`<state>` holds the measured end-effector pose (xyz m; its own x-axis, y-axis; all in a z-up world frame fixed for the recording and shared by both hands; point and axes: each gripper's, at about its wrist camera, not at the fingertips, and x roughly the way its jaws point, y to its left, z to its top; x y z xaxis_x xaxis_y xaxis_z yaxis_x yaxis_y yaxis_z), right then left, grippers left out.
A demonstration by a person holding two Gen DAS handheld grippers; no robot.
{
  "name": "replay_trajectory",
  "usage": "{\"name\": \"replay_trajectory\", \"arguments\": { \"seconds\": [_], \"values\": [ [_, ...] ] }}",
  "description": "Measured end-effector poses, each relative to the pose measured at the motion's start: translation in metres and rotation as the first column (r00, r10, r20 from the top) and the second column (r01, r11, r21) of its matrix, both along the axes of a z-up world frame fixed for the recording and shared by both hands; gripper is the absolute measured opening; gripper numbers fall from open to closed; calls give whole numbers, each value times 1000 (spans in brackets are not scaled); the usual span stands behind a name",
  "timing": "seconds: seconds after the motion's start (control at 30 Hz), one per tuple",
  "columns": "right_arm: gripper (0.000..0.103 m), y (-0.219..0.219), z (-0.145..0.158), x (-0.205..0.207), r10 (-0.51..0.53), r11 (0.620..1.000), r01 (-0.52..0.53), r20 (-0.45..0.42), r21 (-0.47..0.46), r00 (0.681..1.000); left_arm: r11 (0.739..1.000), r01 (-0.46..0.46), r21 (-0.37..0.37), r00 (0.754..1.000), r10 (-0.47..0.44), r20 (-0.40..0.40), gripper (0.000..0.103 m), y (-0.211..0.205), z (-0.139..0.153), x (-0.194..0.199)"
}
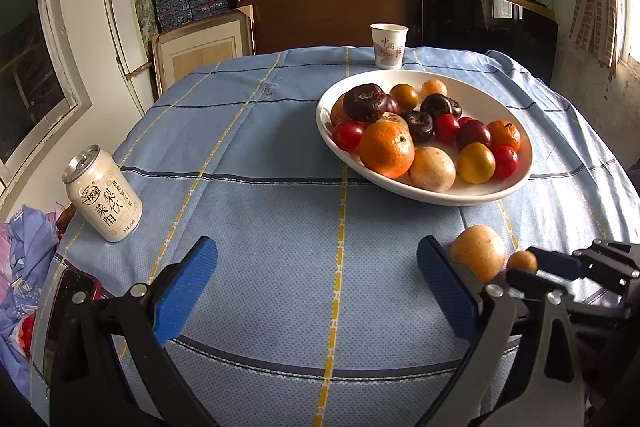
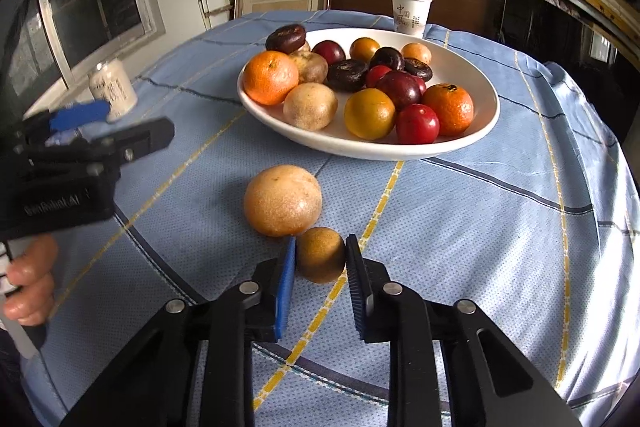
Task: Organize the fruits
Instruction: 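Grasp the small tan round fruit with the right tool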
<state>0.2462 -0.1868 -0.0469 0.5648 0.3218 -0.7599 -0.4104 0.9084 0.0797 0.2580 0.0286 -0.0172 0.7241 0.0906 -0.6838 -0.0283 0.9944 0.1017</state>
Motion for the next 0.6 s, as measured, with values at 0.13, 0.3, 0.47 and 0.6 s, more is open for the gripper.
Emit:
{"name": "replay_trajectory", "arguments": {
  "seconds": [0.13, 0.3, 0.47, 0.6],
  "values": [
    [25, -24, 14, 5, -96, 992, 94, 25, 87, 995, 1000, 4, -10, 1000, -4, -4, 98, 0, -1, 0],
    [25, -56, 22, 11, -210, 962, 206, 4, 182, 978, 983, 161, -88, 985, -165, -43, 98, -18, -6, -2],
    [25, -67, 24, 13, -249, 950, 245, -7, 194, 969, 967, 256, -16, 965, -256, -58, 92, -60, -16, -1],
    [25, -69, 25, 13, -251, 948, 248, -10, 199, 968, 953, 303, -25, 949, -304, -86, 77, -83, -20, 5]
  ]
}}
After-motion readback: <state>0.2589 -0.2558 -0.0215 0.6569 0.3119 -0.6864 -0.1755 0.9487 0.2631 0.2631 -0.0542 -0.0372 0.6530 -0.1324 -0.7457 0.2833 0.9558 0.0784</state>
